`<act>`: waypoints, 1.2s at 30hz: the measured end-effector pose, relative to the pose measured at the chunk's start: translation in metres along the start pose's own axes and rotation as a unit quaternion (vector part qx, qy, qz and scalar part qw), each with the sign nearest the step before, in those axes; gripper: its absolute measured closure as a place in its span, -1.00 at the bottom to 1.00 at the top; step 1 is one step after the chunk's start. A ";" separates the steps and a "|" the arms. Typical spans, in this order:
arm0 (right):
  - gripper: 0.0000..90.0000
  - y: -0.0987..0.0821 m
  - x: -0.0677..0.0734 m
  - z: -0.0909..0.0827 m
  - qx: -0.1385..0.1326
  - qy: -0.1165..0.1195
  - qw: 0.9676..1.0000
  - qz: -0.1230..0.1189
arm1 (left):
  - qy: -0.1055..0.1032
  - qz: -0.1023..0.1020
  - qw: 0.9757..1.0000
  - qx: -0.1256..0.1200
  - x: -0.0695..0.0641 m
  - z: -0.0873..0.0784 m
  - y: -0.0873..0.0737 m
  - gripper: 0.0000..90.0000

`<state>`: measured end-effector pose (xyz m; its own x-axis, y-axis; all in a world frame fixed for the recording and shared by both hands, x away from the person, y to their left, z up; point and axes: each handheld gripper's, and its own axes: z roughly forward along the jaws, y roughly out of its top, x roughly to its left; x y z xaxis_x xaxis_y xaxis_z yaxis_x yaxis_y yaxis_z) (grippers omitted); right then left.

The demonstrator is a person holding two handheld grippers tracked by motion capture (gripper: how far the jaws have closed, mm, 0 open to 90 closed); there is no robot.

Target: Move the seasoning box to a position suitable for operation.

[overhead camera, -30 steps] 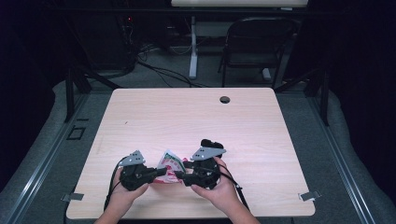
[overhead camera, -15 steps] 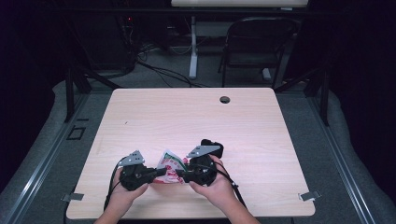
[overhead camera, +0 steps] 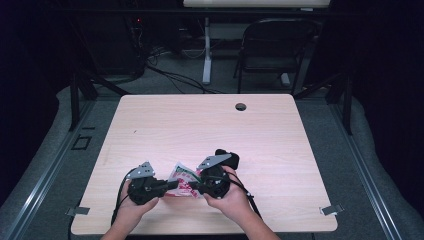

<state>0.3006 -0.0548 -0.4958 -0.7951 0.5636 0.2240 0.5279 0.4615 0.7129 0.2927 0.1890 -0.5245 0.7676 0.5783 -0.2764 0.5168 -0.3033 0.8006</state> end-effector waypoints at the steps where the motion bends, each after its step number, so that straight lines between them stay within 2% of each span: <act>1: 1.00 0.001 0.000 -0.001 0.002 -0.003 1.000 -0.003 | 0.002 0.001 1.000 0.000 0.000 -0.001 0.000 0.88; 5: 1.00 0.001 0.002 0.000 -0.008 -0.004 1.000 -0.007 | 0.008 -0.005 1.000 -0.012 0.003 -0.002 -0.001 0.66; 7: 1.00 0.002 0.001 -0.001 -0.009 -0.003 1.000 -0.015 | 0.013 0.002 1.000 -0.010 0.004 -0.004 -0.002 0.49; 9: 1.00 0.002 0.000 -0.001 -0.012 0.001 1.000 -0.020 | 0.009 0.002 1.000 -0.008 0.004 -0.003 -0.003 0.29; 11: 1.00 0.003 0.000 -0.002 -0.016 0.004 1.000 -0.023 | 0.015 0.009 1.000 -0.008 0.005 -0.004 -0.005 0.19; 15: 1.00 0.004 -0.001 -0.003 -0.017 0.005 0.999 -0.034 | 0.018 0.008 1.000 -0.009 0.007 -0.003 -0.008 0.04; 17: 1.00 0.005 -0.002 -0.003 -0.018 0.008 0.999 -0.039 | 0.025 0.029 0.999 0.001 0.010 -0.002 -0.013 -0.07; 22: 1.00 0.007 -0.004 -0.004 -0.017 0.009 0.999 -0.045 | 0.029 0.028 0.999 0.008 0.011 -0.001 -0.017 -0.12; 29: 1.00 0.009 -0.007 -0.008 -0.031 0.017 0.998 -0.045 | 0.022 0.026 0.999 0.005 0.012 -0.001 -0.020 -0.18; 33: 1.00 0.010 -0.007 -0.011 -0.038 0.025 0.998 -0.044 | 0.022 0.038 0.999 0.018 0.011 0.002 -0.021 -0.20; 36: 1.00 0.011 -0.006 -0.014 -0.042 0.027 0.998 -0.048 | 0.020 0.044 0.999 0.018 0.010 0.003 -0.022 -0.23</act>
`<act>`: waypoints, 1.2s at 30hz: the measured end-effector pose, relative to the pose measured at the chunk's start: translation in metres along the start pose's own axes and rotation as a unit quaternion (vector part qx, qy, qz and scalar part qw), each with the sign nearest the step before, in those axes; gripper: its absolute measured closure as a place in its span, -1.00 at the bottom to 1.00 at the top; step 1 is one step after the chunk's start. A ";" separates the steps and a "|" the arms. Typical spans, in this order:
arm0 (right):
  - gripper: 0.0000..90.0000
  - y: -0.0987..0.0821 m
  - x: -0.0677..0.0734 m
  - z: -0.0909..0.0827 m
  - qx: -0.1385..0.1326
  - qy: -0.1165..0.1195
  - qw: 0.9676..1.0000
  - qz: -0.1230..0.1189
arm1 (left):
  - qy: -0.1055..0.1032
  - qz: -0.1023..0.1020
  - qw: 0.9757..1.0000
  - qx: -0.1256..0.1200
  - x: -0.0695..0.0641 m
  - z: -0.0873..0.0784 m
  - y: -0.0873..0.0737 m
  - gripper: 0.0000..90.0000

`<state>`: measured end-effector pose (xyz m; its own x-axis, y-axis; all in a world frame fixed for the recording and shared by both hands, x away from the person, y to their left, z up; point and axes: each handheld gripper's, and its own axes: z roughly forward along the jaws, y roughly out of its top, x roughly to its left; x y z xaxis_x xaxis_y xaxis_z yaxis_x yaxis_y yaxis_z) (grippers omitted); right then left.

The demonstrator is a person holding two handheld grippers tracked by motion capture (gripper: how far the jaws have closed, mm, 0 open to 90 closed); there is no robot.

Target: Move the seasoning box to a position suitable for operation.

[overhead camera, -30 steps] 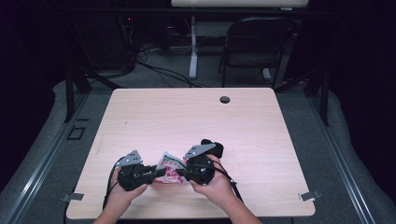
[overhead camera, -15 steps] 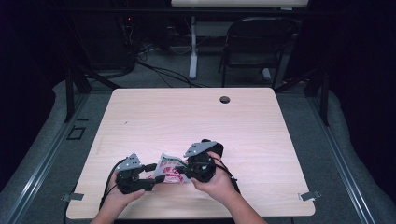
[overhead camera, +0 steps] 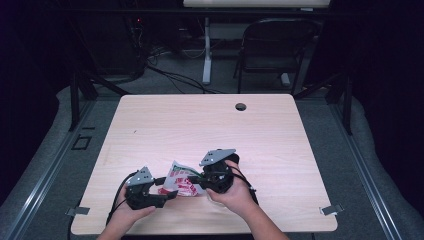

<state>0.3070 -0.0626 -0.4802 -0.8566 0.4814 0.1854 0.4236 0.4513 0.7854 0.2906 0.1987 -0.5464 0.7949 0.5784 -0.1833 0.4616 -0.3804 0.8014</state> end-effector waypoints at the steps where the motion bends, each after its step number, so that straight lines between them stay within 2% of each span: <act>1: 1.00 0.000 0.000 -0.001 0.000 0.002 1.000 -0.001 | -0.003 0.005 1.000 -0.003 -0.001 0.001 0.000 -0.25; 3: 1.00 0.001 0.001 -0.003 -0.004 0.005 1.000 -0.003 | -0.008 0.012 1.000 -0.006 -0.002 0.002 0.000 -0.29; 6: 1.00 0.004 0.004 -0.007 -0.008 0.010 1.000 -0.007 | -0.005 0.014 1.000 -0.004 -0.004 0.003 0.000 -0.31; 11: 1.00 0.009 0.011 -0.012 -0.015 0.019 1.000 -0.019 | -0.015 0.013 1.000 -0.012 -0.005 0.002 0.000 -0.32; 14: 1.00 0.010 0.013 -0.013 -0.024 0.023 0.999 -0.018 | -0.020 0.020 0.999 -0.016 -0.006 0.001 0.001 -0.36; 16: 1.00 0.013 0.015 -0.017 -0.027 0.030 0.999 -0.022 | -0.031 0.023 0.999 -0.018 -0.008 0.000 0.001 -0.38; 19: 1.00 0.015 0.015 -0.020 -0.031 0.036 0.999 -0.021 | -0.032 0.033 0.999 -0.014 -0.009 0.002 0.001 -0.44; 36: 1.00 0.018 0.014 -0.030 -0.052 0.039 0.998 -0.016 | -0.041 0.030 0.999 -0.010 -0.010 0.010 -0.004 -0.48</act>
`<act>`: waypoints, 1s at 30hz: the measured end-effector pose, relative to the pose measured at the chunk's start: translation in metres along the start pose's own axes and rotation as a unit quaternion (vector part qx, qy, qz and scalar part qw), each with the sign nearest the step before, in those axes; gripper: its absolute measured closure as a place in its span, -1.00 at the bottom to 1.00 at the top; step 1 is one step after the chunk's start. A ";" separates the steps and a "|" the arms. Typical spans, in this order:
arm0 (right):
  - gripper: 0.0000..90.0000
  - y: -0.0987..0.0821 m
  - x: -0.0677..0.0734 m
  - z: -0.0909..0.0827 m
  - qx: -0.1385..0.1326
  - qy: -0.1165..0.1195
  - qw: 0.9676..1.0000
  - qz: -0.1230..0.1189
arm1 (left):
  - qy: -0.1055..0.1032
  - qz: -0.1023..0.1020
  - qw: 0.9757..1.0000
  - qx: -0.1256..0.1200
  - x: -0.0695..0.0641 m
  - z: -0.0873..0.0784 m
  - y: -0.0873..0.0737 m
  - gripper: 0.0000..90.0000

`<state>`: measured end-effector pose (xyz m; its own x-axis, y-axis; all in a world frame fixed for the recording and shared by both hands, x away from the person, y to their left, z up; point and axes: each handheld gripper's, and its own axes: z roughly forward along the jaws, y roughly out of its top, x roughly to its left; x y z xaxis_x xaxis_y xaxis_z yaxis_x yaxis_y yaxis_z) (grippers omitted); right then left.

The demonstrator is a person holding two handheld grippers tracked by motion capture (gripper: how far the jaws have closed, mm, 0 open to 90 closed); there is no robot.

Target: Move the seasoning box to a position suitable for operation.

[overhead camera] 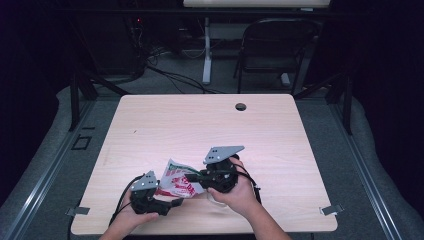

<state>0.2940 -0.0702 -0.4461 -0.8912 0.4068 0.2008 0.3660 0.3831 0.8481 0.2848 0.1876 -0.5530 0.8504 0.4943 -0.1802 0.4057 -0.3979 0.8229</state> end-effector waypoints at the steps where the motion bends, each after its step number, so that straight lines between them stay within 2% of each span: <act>1: 1.00 0.000 0.000 0.000 0.000 0.000 1.000 0.000 | 0.003 0.001 1.000 0.002 0.000 0.001 -0.001 -0.46; 7: 1.00 0.001 0.000 -0.002 -0.005 0.004 1.000 0.002 | 0.003 -0.002 1.000 0.008 0.002 0.003 -0.003 -0.39; 12: 1.00 0.001 0.000 -0.003 -0.008 0.005 1.000 0.002 | 0.011 -0.001 1.000 0.009 0.002 0.004 -0.003 -0.19; 17: 1.00 0.000 -0.001 -0.002 -0.008 0.002 1.000 0.005 | 0.014 0.010 1.000 0.015 0.001 0.004 -0.003 0.00; 22: 1.00 -0.001 -0.001 -0.001 -0.006 0.001 1.000 0.004 | 0.024 0.012 0.999 0.017 0.000 0.006 -0.002 0.10; 23: 1.00 -0.001 -0.002 -0.002 -0.005 0.000 1.000 0.003 | 0.035 0.012 0.999 0.018 -0.001 0.005 -0.002 0.13; 26: 1.00 -0.001 -0.003 -0.002 -0.005 -0.005 1.000 0.004 | 0.039 0.012 0.999 0.017 0.000 0.005 -0.001 0.18; 27: 1.00 -0.001 -0.003 -0.002 -0.007 -0.004 1.000 0.005 | 0.048 0.015 0.999 0.018 -0.001 0.004 -0.001 0.20; 30: 1.00 -0.002 -0.004 -0.002 -0.008 -0.004 1.000 0.007 | 0.059 0.018 0.998 0.021 -0.002 0.002 0.001 0.24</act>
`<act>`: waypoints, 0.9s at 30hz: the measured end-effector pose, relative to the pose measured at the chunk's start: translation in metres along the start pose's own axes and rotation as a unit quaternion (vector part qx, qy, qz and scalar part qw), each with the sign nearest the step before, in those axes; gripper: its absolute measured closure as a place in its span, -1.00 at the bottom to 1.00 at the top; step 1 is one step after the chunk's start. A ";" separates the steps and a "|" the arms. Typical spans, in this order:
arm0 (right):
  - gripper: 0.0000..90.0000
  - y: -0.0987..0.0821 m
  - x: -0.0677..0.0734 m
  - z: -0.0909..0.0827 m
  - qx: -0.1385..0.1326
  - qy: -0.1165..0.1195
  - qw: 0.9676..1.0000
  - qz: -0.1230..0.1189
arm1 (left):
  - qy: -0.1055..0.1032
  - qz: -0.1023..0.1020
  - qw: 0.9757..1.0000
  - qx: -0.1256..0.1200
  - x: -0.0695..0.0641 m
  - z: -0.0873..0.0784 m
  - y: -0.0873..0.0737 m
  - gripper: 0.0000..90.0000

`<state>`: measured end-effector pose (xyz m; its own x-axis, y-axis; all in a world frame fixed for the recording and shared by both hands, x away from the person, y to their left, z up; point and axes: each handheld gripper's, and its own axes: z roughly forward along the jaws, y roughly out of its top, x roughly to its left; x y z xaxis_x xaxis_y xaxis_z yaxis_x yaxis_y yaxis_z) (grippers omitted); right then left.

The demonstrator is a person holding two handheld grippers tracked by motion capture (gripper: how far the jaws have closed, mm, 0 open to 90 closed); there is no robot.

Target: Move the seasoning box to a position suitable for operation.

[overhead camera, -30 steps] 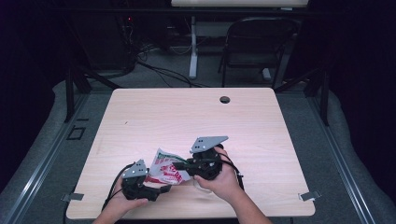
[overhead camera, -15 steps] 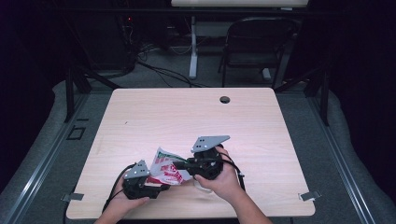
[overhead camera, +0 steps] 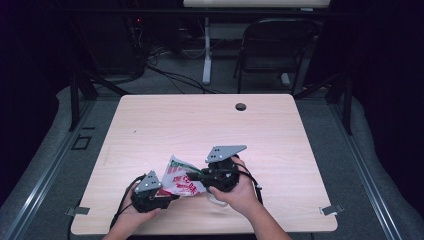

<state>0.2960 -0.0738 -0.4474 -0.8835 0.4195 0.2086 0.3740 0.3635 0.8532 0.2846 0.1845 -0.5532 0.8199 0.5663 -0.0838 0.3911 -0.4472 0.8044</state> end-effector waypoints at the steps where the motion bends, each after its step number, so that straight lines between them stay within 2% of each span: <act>1: 1.00 0.000 0.000 0.000 -0.002 0.001 1.000 0.002 | 0.007 0.003 1.000 0.001 0.000 -0.001 0.001 0.25; 3: 1.00 0.000 -0.001 0.000 -0.001 -0.001 1.000 0.001 | 0.008 0.004 1.000 -0.001 -0.001 -0.001 0.001 0.26; 5: 1.00 -0.001 -0.002 -0.001 -0.004 -0.003 1.000 0.002 | 0.026 0.009 1.000 0.000 -0.002 -0.002 0.002 0.28; 8: 1.00 -0.001 -0.002 0.000 -0.006 -0.005 1.000 0.004 | 0.037 0.016 0.999 0.002 -0.003 -0.002 0.003 0.30; 11: 1.00 -0.002 -0.002 0.000 -0.005 -0.010 1.000 0.002 | 0.059 0.025 0.998 0.003 -0.005 -0.004 0.005 0.31; 20: 0.99 -0.002 0.000 -0.002 -0.010 -0.019 1.000 -0.004 | 0.082 0.038 0.996 0.003 -0.007 -0.006 0.008 0.35; 27: 0.88 -0.003 0.000 -0.003 -0.013 -0.028 1.000 -0.006 | 0.110 0.057 0.992 0.001 -0.009 -0.006 0.010 0.37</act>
<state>0.2936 -0.0774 -0.4490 -0.8702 0.4615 0.1725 0.3557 0.3464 0.8680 0.2789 0.1795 -0.5405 0.7479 0.6493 0.1381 0.3017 -0.5178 0.8006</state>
